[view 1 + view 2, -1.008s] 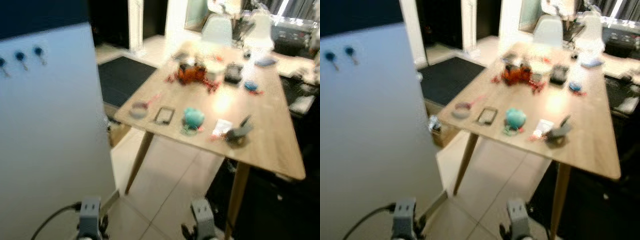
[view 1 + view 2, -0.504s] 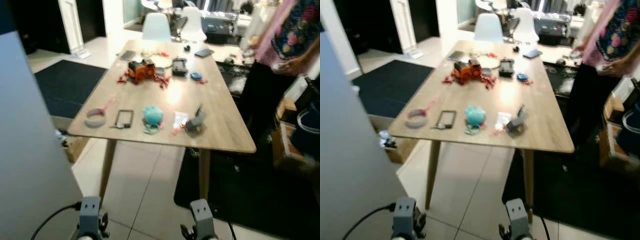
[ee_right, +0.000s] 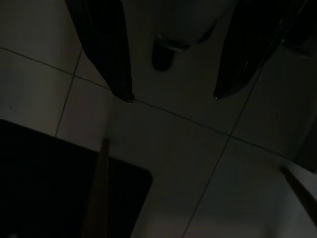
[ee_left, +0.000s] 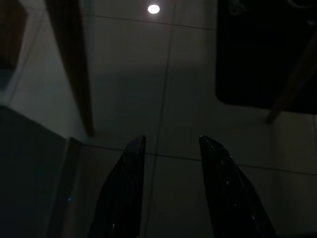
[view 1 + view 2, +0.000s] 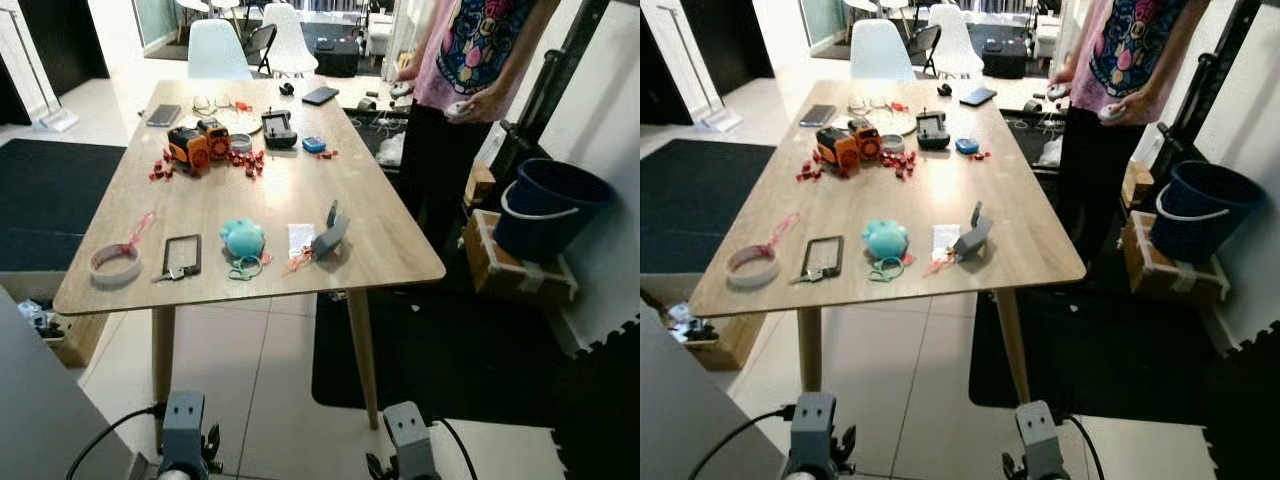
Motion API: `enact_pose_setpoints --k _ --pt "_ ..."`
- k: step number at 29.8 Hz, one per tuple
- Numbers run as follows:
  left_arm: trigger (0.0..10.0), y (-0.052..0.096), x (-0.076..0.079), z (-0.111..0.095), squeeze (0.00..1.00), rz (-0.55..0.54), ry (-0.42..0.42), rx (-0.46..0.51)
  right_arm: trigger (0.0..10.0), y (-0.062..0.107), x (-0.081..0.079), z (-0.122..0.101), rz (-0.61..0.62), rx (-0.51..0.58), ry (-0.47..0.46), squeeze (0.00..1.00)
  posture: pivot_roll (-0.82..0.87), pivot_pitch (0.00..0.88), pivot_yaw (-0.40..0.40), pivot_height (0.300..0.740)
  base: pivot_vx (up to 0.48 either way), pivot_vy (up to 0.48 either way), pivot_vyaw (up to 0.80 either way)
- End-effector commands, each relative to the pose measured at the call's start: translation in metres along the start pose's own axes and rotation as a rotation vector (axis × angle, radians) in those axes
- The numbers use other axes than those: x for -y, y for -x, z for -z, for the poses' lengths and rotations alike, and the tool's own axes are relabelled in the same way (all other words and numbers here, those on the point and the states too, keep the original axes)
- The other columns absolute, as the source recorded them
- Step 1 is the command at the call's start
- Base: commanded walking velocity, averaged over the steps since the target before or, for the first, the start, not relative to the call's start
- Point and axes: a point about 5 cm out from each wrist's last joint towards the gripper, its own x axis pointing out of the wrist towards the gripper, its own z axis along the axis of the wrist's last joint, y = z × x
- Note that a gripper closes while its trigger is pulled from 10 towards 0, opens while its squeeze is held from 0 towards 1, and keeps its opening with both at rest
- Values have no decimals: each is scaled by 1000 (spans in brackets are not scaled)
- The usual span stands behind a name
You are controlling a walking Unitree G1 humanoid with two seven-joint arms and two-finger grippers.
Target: Hang keys on a hook
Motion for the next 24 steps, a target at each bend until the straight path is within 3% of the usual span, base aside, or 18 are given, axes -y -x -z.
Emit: enact_pose_setpoints --k 1,10,19,21,24 --pt "10000 3 -2 5 0 -11 7 -17 10000 0 0 1 0 -5 4 0 54 29 8 740 0 0 0" --pt "10000 2 -1 4 0 -4 -3 -10 10000 0 1 0 -1 -2 7 0 52 30 9 740 0 0 0" --pt "10000 2 3 5 0 -1 -16 -12 10000 0 1 1 -2 -4 9 0 52 33 9 740 0 -479 0" --pt "10000 2 0 6 0 -28 28 -30 10000 0 1 1 -2 -2 9 0 54 34 8 740 0 0 0" --pt "10000 2 -1 6 0 -28 25 -30 10000 0 0 1 -3 -2 10 0 57 36 8 740 0 0 0"
